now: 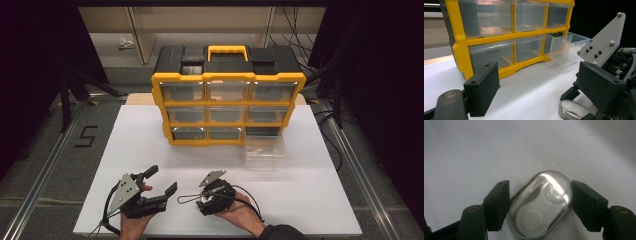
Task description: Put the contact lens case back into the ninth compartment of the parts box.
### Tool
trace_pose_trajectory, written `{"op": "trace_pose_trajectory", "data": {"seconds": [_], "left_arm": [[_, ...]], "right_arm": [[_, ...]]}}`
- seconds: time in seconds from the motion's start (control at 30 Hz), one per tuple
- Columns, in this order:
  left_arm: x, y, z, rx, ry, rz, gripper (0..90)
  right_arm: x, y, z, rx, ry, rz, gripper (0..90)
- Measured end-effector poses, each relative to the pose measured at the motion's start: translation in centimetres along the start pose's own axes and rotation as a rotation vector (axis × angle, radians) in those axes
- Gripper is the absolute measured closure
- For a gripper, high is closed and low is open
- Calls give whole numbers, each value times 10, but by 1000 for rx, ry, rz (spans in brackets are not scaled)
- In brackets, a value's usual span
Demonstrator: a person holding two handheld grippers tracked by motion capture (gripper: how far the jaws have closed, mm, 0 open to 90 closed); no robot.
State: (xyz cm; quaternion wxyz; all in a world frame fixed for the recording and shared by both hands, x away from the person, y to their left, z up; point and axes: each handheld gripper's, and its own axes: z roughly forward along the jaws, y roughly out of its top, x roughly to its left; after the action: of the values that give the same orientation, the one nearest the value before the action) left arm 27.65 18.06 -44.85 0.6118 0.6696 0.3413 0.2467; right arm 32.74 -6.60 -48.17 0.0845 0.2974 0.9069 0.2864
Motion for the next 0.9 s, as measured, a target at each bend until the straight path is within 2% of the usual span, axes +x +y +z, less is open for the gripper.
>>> {"op": "trace_pose_trajectory", "data": {"seconds": [0.77, 0.9], "left_arm": [[-1, 0, 0, 0, 0, 1, 176], [-1, 0, 0, 1, -2, 2, 176]], "right_arm": [[2, -3, -3, 8, -5, -21, 372], [2, -4, -4, 14, -5, -23, 406]]}}
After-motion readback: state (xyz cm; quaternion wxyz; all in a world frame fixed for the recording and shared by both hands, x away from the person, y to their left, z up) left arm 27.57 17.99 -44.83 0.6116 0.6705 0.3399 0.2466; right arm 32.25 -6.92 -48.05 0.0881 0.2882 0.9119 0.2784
